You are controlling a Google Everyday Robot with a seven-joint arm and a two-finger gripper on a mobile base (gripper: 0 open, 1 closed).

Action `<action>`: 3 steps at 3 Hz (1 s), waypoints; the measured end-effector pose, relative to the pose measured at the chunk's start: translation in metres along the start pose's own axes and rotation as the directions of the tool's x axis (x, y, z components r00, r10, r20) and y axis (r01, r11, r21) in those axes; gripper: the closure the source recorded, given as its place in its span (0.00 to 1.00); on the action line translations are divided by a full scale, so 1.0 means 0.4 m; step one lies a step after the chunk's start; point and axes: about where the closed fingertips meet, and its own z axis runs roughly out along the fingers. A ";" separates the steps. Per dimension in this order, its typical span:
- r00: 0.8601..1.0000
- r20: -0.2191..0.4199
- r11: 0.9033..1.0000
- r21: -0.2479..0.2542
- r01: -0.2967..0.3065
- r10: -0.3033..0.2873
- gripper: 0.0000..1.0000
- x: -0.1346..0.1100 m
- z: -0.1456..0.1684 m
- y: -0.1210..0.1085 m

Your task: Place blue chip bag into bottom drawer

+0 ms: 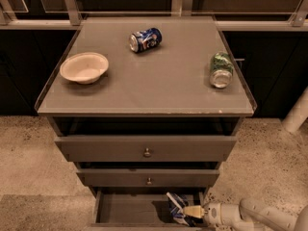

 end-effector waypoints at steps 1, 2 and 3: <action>0.999 0.018 0.999 0.033 -0.039 0.038 1.00 0.003 0.037 -0.058; 0.998 0.016 0.996 0.062 -0.069 0.068 1.00 0.003 0.065 -0.101; 0.998 0.015 0.996 0.063 -0.070 0.069 0.81 0.003 0.067 -0.103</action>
Offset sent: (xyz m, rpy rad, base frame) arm 0.0231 -0.0012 -0.0691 -0.0700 0.0958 -0.0909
